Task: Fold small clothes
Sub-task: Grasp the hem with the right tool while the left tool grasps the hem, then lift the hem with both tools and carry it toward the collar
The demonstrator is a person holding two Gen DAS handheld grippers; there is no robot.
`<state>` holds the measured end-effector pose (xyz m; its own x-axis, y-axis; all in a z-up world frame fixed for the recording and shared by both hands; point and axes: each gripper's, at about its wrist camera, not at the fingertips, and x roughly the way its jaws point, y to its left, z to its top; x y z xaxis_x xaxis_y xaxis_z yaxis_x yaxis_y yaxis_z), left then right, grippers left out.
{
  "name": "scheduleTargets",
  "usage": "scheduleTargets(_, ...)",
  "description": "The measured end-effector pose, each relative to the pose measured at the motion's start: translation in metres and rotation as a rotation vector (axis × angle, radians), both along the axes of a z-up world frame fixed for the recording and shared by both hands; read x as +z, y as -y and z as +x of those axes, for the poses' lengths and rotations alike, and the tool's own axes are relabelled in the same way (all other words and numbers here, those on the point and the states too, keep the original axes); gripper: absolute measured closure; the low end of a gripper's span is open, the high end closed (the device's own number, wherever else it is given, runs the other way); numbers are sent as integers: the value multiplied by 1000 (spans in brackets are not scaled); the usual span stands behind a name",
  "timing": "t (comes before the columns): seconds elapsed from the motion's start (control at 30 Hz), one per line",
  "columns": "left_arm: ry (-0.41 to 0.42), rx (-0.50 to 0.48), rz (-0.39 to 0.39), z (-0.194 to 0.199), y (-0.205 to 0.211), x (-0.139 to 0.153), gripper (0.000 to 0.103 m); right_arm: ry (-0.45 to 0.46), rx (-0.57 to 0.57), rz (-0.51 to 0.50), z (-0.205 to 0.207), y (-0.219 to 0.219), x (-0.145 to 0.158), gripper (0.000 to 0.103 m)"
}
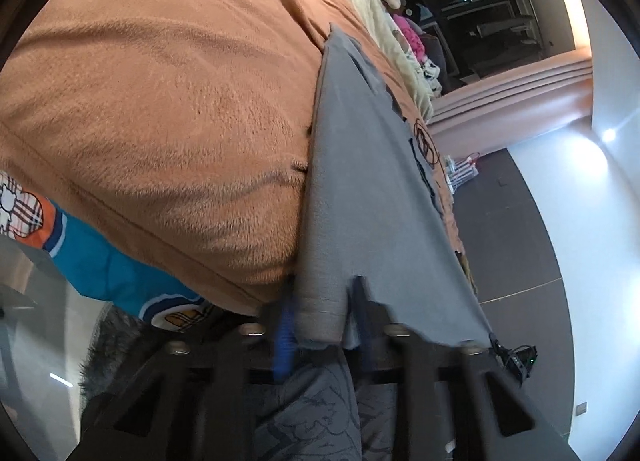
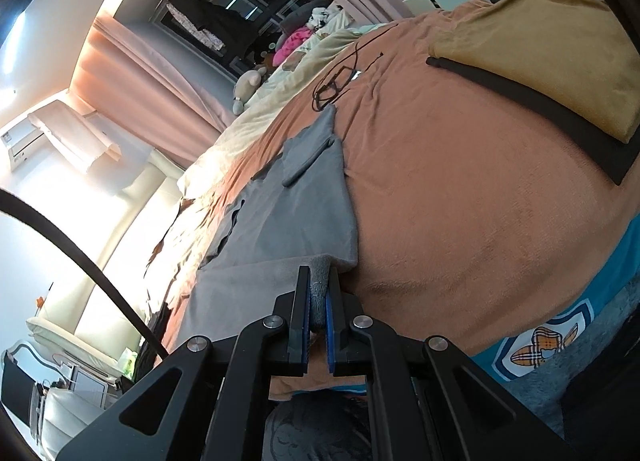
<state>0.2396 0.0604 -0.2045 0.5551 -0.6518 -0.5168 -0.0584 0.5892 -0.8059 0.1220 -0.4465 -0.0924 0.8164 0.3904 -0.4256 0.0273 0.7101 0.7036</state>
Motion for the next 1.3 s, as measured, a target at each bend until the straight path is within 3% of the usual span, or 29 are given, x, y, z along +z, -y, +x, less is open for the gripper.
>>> scheduleTargets(0.03, 3, 5, 1, 0, -1, 2, 96, 0, -3, 1, -1, 1, 1, 101)
scheduleTargets(0.4, 98, 89, 85, -9, -35, 52, 98, 4, 1, -7, -9, -8, 11, 101)
scheduleTargets(0.6, 37, 35, 114, -7, -23, 41, 95, -16, -24, -7, -11, -2, 7, 101)
scheduleTargets(0.67, 12, 21, 99, -7, -19, 30, 91, -25, -32, -4, -9, 2, 7, 101)
scheduleTargets(0.73, -7, 21, 92, -8, -18, 24, 70, -33, -31, -9, -7, 5, 7, 101)
scheduleTargets(0.83, -6, 34, 91, -12, -21, 21, 52, -30, -22, -22, -4, 3, 12, 101)
scheduleTargets(0.9, -12, 40, 90, -14, -22, 17, 48, -28, -20, -26, -3, 4, 14, 101)
scheduleTargets(1.3, -18, -20, 82, 1, 2, -3, 48, -43, -14, -29, -1, 2, 10, 101)
